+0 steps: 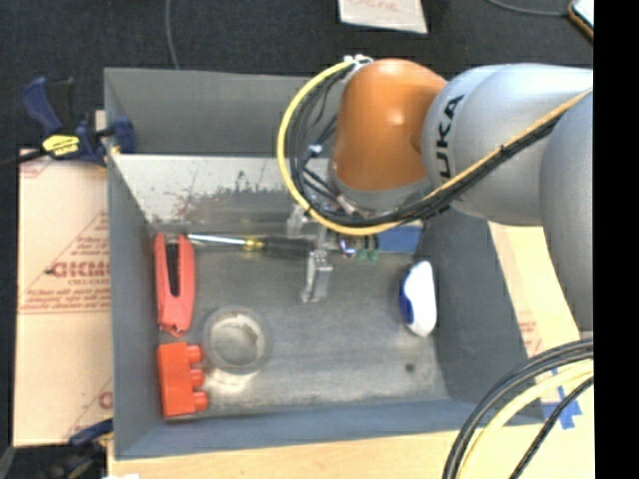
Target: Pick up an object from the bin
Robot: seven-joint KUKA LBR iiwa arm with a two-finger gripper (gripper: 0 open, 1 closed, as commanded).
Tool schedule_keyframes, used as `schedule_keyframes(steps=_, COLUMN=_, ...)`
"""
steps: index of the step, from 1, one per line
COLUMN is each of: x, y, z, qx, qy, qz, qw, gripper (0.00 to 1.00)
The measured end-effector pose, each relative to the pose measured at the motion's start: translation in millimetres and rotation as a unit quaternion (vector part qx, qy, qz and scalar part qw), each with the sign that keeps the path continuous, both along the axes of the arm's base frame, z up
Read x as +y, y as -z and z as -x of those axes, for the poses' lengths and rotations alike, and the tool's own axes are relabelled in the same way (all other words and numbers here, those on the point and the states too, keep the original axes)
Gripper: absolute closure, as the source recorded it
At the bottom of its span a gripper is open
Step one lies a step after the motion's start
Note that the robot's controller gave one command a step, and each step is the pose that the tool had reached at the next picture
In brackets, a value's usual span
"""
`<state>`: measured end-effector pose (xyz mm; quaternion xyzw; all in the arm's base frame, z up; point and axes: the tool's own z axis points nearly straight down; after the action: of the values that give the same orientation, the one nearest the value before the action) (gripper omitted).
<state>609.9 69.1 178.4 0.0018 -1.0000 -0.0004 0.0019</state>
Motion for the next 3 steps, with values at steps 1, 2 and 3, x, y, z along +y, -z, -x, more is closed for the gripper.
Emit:
schedule_keyframes(steps=1, x=-0.3, y=-4.4, z=-1.8, qx=-0.0039, qy=0.001, qz=0.000, qw=1.0000, gripper=0.00)
schedule_keyframes(steps=2, x=89.3, y=101.4, z=60.7, qx=-0.0035, qy=-0.145, qz=0.003, qw=0.9894, gripper=0.00)
schedule_keyframes(steps=3, x=81.3, y=27.1, z=50.1, qx=-0.0091, qy=-0.016, qz=0.000, qw=0.9998, gripper=0.00)
